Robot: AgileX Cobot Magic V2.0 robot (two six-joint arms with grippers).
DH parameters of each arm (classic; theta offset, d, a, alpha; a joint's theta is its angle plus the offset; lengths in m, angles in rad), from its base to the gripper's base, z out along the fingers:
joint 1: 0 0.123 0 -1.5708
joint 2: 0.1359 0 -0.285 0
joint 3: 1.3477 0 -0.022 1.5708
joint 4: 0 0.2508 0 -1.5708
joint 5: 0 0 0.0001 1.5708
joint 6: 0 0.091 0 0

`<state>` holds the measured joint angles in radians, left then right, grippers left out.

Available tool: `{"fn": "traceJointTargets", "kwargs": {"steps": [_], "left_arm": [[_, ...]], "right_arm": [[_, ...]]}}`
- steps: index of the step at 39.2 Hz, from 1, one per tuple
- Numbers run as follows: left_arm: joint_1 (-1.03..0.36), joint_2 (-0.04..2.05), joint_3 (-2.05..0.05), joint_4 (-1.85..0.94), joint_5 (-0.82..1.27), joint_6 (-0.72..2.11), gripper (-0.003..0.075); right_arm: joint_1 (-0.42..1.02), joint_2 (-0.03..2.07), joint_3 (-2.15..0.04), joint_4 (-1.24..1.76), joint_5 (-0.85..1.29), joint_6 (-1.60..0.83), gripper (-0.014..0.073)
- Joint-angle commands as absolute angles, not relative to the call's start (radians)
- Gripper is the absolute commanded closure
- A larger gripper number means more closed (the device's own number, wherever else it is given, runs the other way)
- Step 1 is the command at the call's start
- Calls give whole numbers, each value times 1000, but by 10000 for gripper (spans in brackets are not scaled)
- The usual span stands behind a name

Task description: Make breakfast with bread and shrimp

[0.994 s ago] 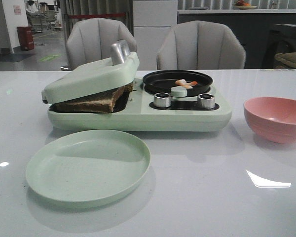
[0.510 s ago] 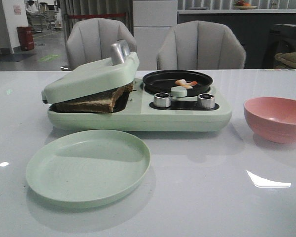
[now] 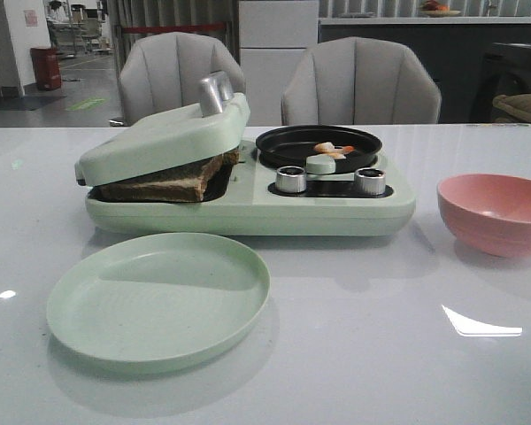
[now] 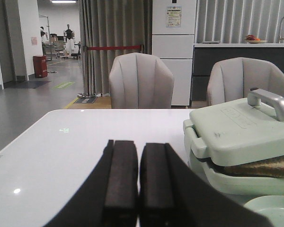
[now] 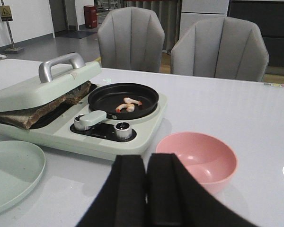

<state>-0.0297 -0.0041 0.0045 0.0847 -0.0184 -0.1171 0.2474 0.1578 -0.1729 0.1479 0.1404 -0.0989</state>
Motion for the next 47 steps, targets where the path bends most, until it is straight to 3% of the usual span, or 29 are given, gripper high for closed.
{"fn": "traceJointTargets", "kwargs": {"steps": [1,26,36,47], "left_arm": [[-31,-22,27,84,-96,-129,601],[-31,-22,27,84,-96,-129,601],[-31,-22,27,84,-96,-129,601],[-31,-20,27,84,-96,-129,601]], "right_arm": [[252,166,-199,137,65,-109,445],[228,156,-167,79,32,-105,445],[130,37,-87,33,0,-26,445],[124,-33,12,-20,-78,32,445]]}}
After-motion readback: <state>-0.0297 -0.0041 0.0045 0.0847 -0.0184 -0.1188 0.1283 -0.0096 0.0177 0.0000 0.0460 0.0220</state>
